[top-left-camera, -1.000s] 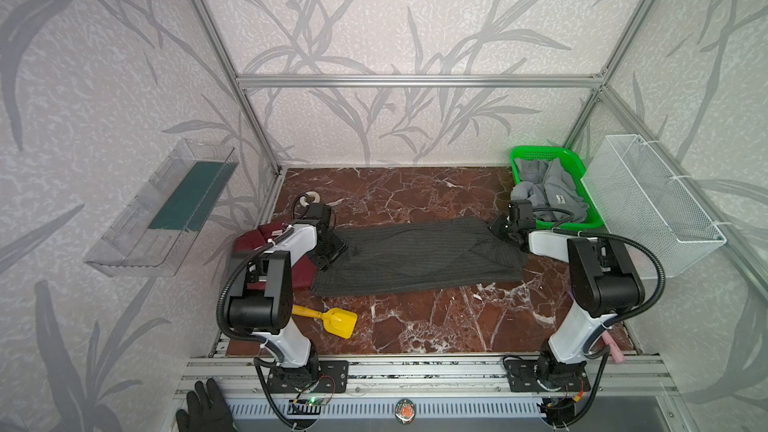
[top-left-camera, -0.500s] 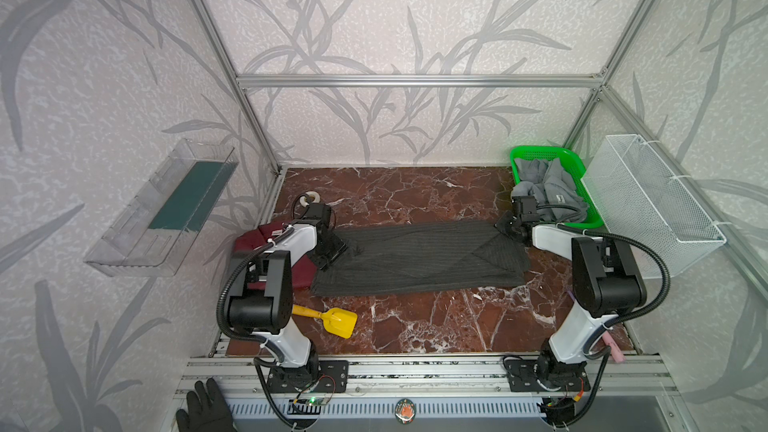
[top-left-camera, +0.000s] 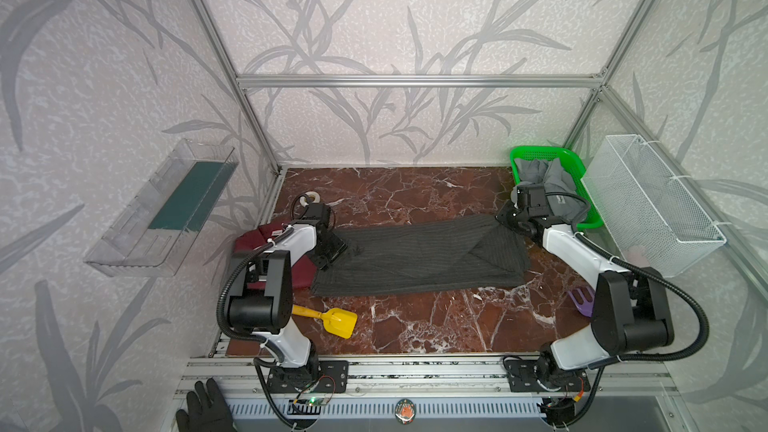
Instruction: Fold and stack the long sleeve shirts
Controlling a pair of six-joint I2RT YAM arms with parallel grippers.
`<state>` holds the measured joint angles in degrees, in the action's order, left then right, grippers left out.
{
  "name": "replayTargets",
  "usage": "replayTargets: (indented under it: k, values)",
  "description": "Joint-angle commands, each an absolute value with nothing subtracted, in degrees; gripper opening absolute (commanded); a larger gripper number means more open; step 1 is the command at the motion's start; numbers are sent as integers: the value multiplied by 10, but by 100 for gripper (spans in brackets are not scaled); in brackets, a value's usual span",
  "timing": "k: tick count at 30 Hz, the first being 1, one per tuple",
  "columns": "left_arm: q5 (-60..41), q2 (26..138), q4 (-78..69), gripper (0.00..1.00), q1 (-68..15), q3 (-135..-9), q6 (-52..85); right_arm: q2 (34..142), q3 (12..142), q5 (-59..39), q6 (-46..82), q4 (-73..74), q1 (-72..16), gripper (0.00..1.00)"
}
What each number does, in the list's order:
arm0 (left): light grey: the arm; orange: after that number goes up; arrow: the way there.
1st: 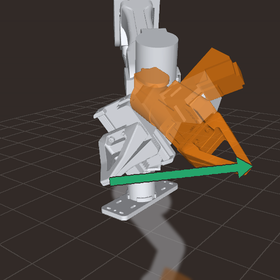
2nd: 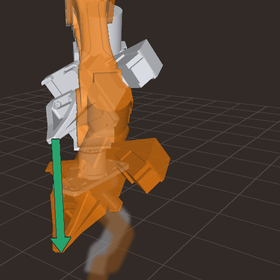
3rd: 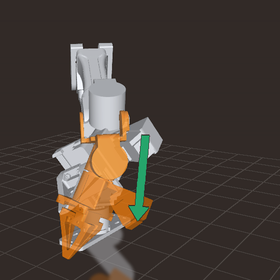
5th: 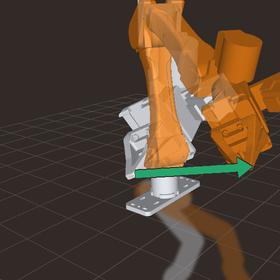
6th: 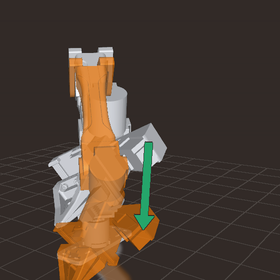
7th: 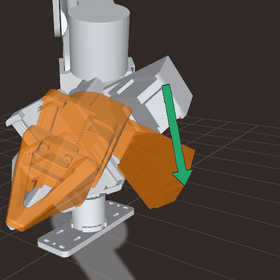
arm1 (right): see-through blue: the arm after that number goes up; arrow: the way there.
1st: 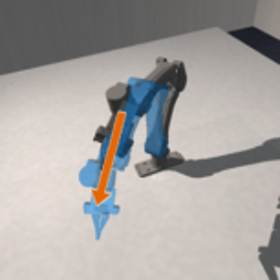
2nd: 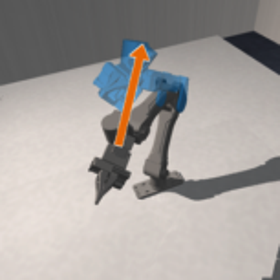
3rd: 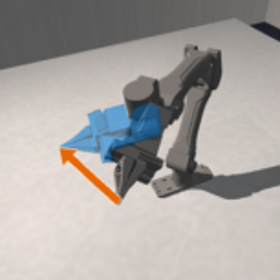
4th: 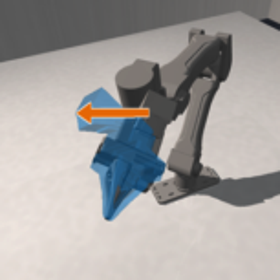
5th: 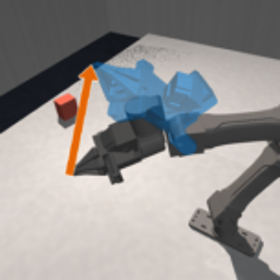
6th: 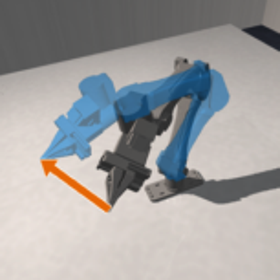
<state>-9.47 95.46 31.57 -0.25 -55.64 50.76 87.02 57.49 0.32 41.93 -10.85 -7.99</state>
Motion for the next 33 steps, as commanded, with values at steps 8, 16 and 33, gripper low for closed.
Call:
replayTargets:
  k: [8,16,33]
  values:
    - [-92,967,333,61,3,-542,516,832,592,52,416,-224,-79,21]
    - [-116,977,344,61,2,-548,520,799,511,-25,416,-253,-168,21]
    - [-117,928,365,62,-60,-530,549,1048,610,13,511,-255,-168,43]
